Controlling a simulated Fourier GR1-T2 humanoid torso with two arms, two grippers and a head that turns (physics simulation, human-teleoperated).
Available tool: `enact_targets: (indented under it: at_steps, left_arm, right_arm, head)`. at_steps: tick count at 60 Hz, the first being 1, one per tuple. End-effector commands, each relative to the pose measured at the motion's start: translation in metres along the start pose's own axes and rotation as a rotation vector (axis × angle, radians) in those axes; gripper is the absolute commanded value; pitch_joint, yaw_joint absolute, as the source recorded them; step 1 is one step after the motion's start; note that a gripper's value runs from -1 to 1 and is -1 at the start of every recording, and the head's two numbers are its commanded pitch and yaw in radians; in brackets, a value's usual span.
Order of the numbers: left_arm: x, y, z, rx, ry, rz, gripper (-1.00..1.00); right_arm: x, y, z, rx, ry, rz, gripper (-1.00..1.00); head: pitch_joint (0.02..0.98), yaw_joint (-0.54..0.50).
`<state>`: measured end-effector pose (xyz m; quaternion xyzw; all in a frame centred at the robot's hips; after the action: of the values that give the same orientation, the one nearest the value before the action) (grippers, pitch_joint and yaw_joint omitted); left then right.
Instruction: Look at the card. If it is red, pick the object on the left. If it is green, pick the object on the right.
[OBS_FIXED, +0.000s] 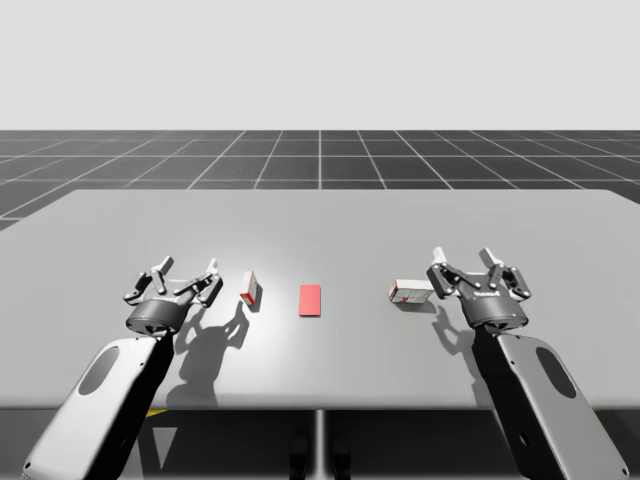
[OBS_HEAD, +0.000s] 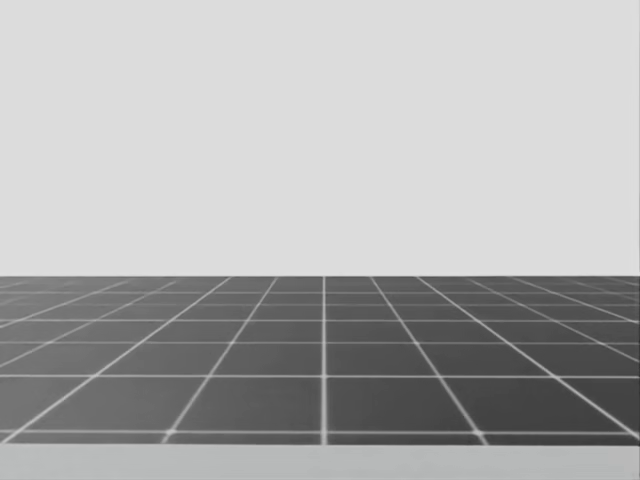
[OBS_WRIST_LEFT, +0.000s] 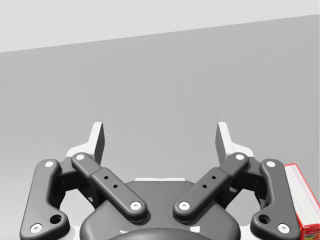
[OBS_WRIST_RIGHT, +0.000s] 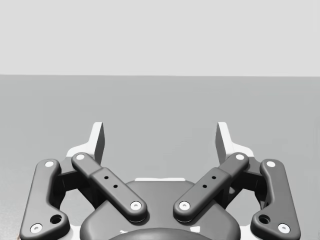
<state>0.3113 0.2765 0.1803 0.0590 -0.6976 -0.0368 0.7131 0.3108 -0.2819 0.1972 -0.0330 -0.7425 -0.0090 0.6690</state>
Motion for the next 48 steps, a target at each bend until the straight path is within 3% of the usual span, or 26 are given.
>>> enact_targets:
  at_steps: [1,3,7,9,20,48]
  left_arm:
    - [-0.0007,-0.0006,-0.0006,0.0,0.002,-0.002,-1.0]
    - [-0.0006,-0.0008,-0.0006,-0.001,0.002,-0.002,-1.0]
    - [-0.0008,-0.0009,-0.0007,-0.001,0.003,-0.001,-1.0]
    - [-0.0008,-0.001,-0.0009,-0.001,0.003,-0.001,-1.0]
    - [-0.0012,-0.0013,-0.0013,-0.003,0.004,-0.001,-1.0]
    - [-0.0022,-0.0014,-0.0021,-0.011,0.003,-0.002,-1.0]
  right_arm:
    - [0.0006,-0.0008,0.0013,-0.023,-0.009,-0.013,-1.0]
    - [0.0015,-0.0014,0.0009,-0.046,-0.023,-0.002,-1.0]
    - [0.0025,-0.0016,-0.0003,-0.008,-0.001,-0.028,-1.0]
    - [0.002,-0.0017,-0.0007,0.0,0.016,-0.01,-1.0]
    - [0.0026,-0.0004,-0.0007,-0.006,0.02,-0.007,-1.0]
    - [0.0005,0.0015,-0.0018,0.013,0.014,0.029,-1.0]
  head:
    - [0.071,0.01]
    - [0.073,0.01]
    - [0.08,0.01]
    - [0.09,0.01]
    - [0.178,0.01]
    - [0.574,0.01]
